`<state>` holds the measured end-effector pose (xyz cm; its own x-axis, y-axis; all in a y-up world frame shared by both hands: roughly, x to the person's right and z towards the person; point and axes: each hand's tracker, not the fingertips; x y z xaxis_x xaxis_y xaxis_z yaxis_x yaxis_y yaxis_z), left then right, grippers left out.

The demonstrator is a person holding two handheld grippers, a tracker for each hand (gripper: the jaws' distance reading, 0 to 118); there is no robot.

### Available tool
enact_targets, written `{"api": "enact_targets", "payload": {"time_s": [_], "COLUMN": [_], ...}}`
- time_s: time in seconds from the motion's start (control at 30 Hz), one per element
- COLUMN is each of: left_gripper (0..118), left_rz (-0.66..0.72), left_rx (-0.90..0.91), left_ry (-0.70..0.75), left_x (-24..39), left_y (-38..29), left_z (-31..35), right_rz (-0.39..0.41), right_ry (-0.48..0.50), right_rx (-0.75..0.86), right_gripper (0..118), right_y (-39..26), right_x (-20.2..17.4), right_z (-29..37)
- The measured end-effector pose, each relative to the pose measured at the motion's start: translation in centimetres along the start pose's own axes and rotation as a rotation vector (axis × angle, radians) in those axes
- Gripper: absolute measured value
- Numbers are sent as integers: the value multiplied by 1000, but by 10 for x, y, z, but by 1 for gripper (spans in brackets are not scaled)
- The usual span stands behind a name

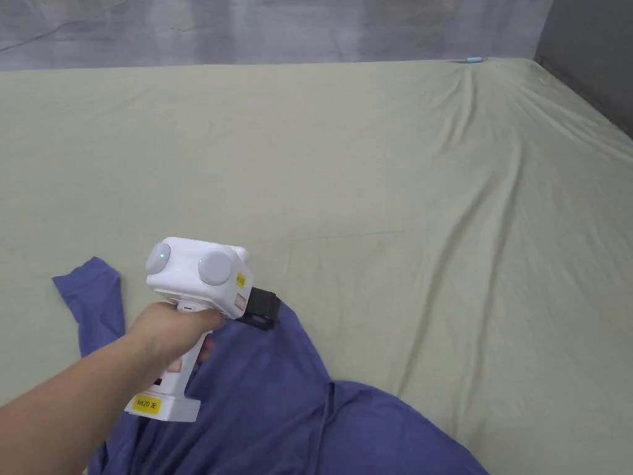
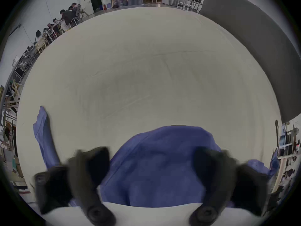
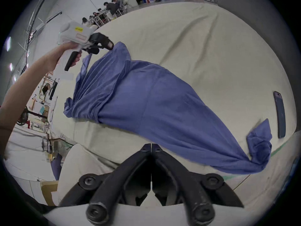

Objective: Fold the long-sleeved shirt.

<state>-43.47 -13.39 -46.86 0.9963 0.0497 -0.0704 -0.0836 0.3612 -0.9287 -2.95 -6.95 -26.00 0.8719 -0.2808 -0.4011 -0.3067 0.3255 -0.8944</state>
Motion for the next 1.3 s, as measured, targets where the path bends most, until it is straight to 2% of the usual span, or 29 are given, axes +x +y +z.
{"api": "enact_targets", "payload": {"time_s": [0.03, 0.07, 0.1, 0.17, 0.2, 0.27, 0.3, 0.33, 0.43, 0.5, 0.57, 0.6, 0.63, 0.67, 0.7, 0.73, 0.77, 0.87, 0.93, 0.97, 1.03, 1.17, 1.3], "left_gripper": [20, 0, 0, 0, 0, 0, 0, 0, 0, 0, 0, 0, 0, 0, 0, 0, 0, 0, 0, 0, 0, 0, 0], "left_rz": [-2, -20, -39, 27, 19, 2, 3, 5, 23, 42, 47, 47, 49, 54, 61, 70, 80, 115, 177, 194, 182, 236, 326], "left_rx": [-16, -54, -71, -28, -28, -23, -15, -10, -2, -1, -5, -6, -6, -8, -9, -5, -1, 9, 21, 47, 115, 261, 392], "left_ry": [15, 60, 100, 59, 35, 2, 6, 7, -6, -13, -13, -10, -7, -8, -8, -9, -13, -12, -73, -61, -58, -113, -153], "left_x": [1, 1, -3, -2, -3, -4, -5, -6, -8, -10, -10, -10, -10, -10, -12, -14, -15, -26, -33, -36, -42, -61, -88], "left_y": [0, 0, -3, -5, -6, -7, -8, -7, -5, -4, -4, -5, -6, -7, -7, -7, -9, -10, -10, -10, -9, -6, 7], "left_z": [-3, -5, -4, 7, 9, 15, 19, 23, 30, 31, 31, 31, 31, 32, 33, 34, 37, 47, 62, 75, 111, 190, 265], "right_rz": [10, 18, 24, 24, 21, -6, -15, -29, -108, -193, -273, -271, -242, -214, -158, -102, -107, -148, -102, -73, -12, 93, 120], "right_ry": [-5, -8, -14, -21, -17, 41, 51, 56, 122, 134, 117, 105, 70, 6, -141, -162, -58, 18, 57, 19, 74, -8, -82], "right_rx": [4, 8, 9, 16, 23, 46, 42, 33, 68, 0, -47, -72, -93, -129, -109, -45, -16, -16, 33, 47, 108, 221, 343], "right_gripper": [0, 0, 0, 0, 12, 97, 117, 118, 118, 118, 94, 85, 85, 59, 37, 25, 7, 4, 4, 4, 4, 4, 4], "right_y": [6, 11, 19, 32, 41, 62, 76, 90, 131, 157, 171, 175, 174, 170, 164, 159, 155, 146, 146, 147, 153, 169, 197], "right_x": [-1, -2, -4, -7, -8, -12, -15, -18, -31, -39, -47, -50, -55, -60, -65, -63, -57, -40, -35, -33, -26, -10, 5], "right_z": [-3, -6, -9, -14, -18, -26, -33, -43, -67, -96, -123, -137, -146, -152, -150, -144, -135, -107, -78, -61, -21, 58, 137]}}
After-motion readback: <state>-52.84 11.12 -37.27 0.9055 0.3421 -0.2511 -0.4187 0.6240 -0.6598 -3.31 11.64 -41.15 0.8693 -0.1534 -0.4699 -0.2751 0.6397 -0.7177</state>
